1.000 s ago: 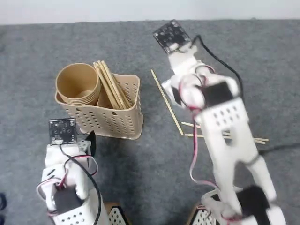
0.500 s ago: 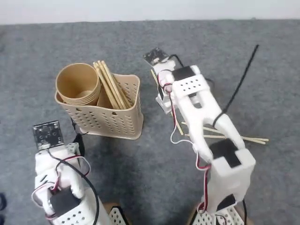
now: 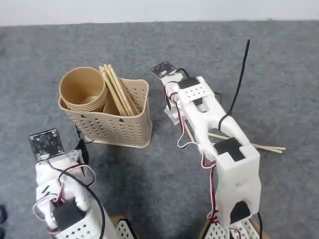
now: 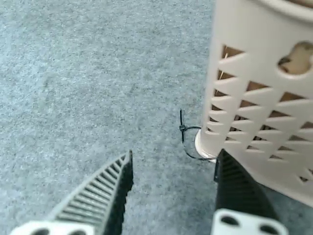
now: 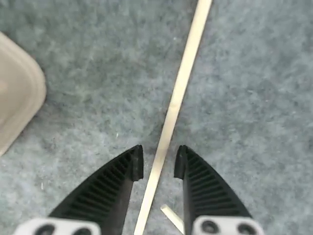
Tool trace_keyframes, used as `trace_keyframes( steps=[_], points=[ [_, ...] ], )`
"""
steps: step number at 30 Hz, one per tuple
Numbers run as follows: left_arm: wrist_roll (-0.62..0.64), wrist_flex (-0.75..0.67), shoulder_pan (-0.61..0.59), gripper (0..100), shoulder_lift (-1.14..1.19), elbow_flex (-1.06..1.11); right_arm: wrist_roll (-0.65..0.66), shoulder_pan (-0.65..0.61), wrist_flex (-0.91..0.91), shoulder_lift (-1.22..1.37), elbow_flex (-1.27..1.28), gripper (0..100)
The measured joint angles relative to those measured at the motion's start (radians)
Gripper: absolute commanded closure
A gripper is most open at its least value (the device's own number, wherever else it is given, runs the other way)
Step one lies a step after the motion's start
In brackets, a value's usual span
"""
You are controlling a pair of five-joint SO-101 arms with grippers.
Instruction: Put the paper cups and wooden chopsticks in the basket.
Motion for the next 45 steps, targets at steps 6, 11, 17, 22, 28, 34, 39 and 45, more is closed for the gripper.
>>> trace_keyframes(
  steps=[6, 11, 17, 22, 28, 34, 39, 45],
  points=[
    [0.0, -0.1, 0.0, 75, 0.0, 0.0, 0.0, 0.0, -0.018, 0.0, 0.0, 99.2],
    [0.034, -0.198, 0.0, 75, 0.0, 0.0, 0.0, 0.0, -0.018, 0.009, 0.0, 98.9],
    [0.043, -0.207, 0.0, 75, 0.0, -0.003, 0.0, 0.002, -0.015, 0.028, -0.014, 92.0],
    [0.064, -0.207, 0.0, 75, 0.0, -0.054, 0.0, 0.002, 0.034, 0.031, -0.035, 82.7],
    [0.153, -0.207, 0.0, 75, 0.0, -0.184, 0.0, 0.0, 0.049, 0.031, -0.04, 85.0],
    [0.163, -0.207, 0.038, 75, 0.0, -0.187, 0.0, 0.0, 0.049, 0.031, -0.04, 87.6],
    [0.15, -0.207, 0.094, 75, 0.0, -0.08, 0.0, 0.0, 0.049, 0.044, -0.04, 87.6],
    [0.072, -0.127, 0.097, 75, 0.0, -0.037, 0.0, 0.002, 0.049, 0.086, -0.069, 95.3]
  ],
)
